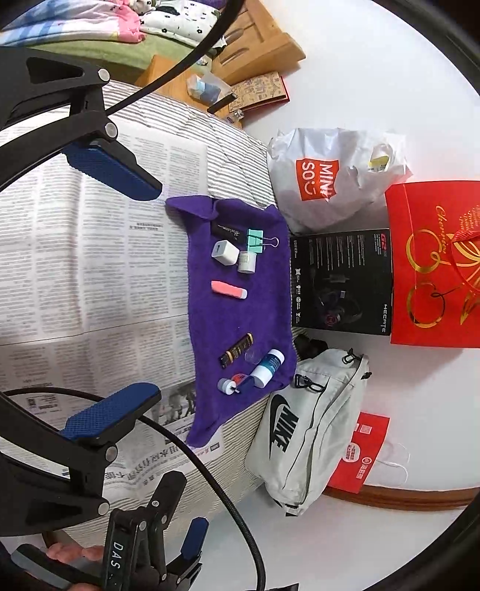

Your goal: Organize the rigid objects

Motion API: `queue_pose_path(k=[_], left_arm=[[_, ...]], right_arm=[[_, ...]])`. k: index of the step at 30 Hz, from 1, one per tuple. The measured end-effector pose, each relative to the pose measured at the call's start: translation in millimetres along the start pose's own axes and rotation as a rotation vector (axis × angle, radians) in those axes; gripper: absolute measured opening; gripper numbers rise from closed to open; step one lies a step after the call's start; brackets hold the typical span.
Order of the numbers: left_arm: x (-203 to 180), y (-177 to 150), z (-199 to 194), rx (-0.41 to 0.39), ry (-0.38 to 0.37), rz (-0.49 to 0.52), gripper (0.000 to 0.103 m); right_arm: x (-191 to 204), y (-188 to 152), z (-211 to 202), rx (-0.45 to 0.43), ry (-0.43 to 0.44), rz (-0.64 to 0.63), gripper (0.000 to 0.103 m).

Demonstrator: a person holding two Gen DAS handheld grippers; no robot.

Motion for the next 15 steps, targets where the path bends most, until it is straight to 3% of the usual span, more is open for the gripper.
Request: queue_pose_path(k=[15], left_arm=[[-2.8, -13.7, -18.0, -0.013, 0.015, 0.005, 0.1]], right_arm=[[1.4, -8.2, -24.3, -0.041, -0.011, -0.028, 0.103]])
Point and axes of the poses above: each gripper's, at about its wrist camera, not at the fingertips, and z roughly the way its jaws point, x to its left, y to its top, the point moved 10 cm from there along z, roughly the way its jaws point, and after that the axes turned 10 degrees about -x, right-handed, at the moved point
